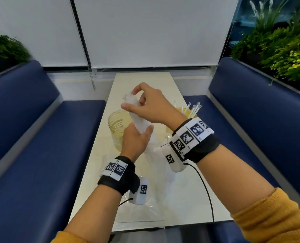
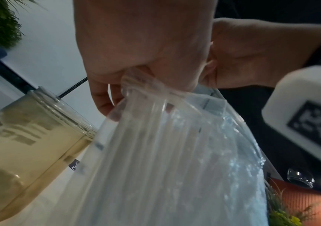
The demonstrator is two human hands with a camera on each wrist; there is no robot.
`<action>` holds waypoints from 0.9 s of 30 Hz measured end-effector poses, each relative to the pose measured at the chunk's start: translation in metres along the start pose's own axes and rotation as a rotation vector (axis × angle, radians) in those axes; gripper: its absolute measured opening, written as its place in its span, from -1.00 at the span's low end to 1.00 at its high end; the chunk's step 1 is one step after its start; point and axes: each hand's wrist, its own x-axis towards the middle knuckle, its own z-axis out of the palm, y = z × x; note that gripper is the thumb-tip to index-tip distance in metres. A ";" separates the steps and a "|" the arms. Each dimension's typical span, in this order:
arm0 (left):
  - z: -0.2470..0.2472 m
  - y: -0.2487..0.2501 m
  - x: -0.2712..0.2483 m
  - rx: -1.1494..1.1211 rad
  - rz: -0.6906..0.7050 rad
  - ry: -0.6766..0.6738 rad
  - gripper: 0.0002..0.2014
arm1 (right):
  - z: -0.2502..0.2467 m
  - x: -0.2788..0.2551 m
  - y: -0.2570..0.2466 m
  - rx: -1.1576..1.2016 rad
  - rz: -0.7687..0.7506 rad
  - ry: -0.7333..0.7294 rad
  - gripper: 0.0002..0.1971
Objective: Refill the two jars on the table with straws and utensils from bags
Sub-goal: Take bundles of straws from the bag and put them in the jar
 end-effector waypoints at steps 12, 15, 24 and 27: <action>-0.003 0.001 -0.001 0.007 0.006 -0.029 -0.77 | 0.039 -0.010 0.021 -0.375 -0.027 0.030 -0.56; -0.006 -0.001 -0.002 -0.029 0.002 -0.036 -0.61 | 0.032 -0.006 0.016 -0.346 -0.046 0.073 -0.61; -0.013 -0.006 0.000 0.083 -0.019 -0.066 -0.33 | -0.002 0.008 0.000 -0.172 -0.082 0.181 -0.50; -0.013 -0.007 -0.001 0.072 -0.004 -0.078 -0.39 | -0.014 0.011 -0.002 -0.107 -0.109 0.219 -0.50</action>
